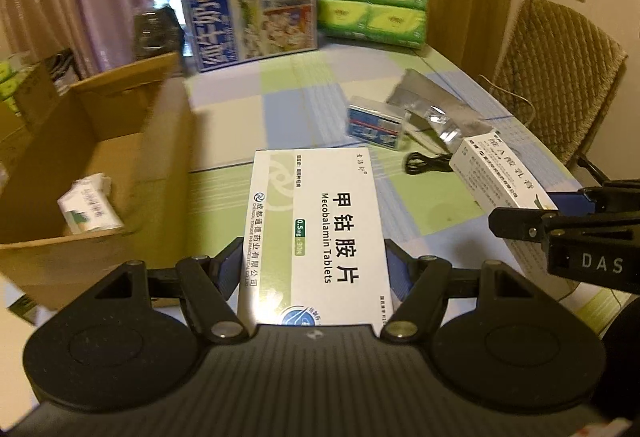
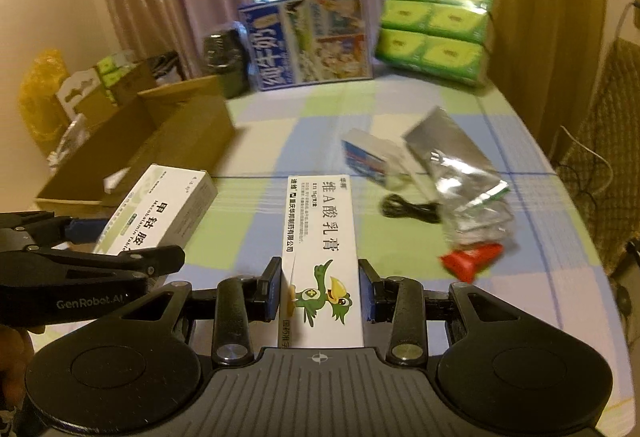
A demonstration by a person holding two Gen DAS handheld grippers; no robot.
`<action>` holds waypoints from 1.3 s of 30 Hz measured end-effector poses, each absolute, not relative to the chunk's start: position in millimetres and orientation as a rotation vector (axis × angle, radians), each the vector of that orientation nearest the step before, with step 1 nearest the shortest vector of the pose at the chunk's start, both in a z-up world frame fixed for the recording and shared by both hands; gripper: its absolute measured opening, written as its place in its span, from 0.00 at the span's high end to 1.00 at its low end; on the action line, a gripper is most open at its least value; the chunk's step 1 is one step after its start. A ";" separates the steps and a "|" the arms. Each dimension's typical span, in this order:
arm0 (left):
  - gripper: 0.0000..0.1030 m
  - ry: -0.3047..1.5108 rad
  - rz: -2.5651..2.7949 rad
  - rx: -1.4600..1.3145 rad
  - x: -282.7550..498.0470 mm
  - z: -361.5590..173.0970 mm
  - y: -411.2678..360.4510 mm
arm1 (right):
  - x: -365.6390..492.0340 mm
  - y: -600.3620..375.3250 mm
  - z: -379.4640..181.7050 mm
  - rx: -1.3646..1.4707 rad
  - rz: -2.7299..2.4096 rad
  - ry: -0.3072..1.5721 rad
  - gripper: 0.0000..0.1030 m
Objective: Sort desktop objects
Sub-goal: 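Carry both held medicine boxes over the cardboard box, then open both grippers to drop the boxes into the cardboard box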
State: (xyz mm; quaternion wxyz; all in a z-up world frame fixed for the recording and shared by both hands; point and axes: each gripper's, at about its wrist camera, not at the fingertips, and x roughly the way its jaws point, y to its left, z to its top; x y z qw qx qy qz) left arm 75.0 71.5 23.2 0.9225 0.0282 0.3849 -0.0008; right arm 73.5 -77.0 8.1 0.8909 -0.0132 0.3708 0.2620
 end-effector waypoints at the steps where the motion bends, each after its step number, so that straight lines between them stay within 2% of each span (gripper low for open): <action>1: 0.35 0.787 0.011 0.053 70.2 26.6 78.2 | 71.1 -68.9 10.6 -0.027 0.560 0.766 0.66; 13: 0.35 0.742 0.136 0.038 35.2 68.9 179.5 | 64.4 54.9 47.4 -0.023 0.751 0.713 0.66; 25: 0.35 0.725 0.215 0.027 64.4 97.9 289.7 | 116.3 158.6 56.0 0.005 0.794 0.730 0.66; 39: 0.34 0.779 0.192 0.029 125.5 63.2 334.0 | 162.1 197.4 25.5 0.015 0.766 0.784 0.66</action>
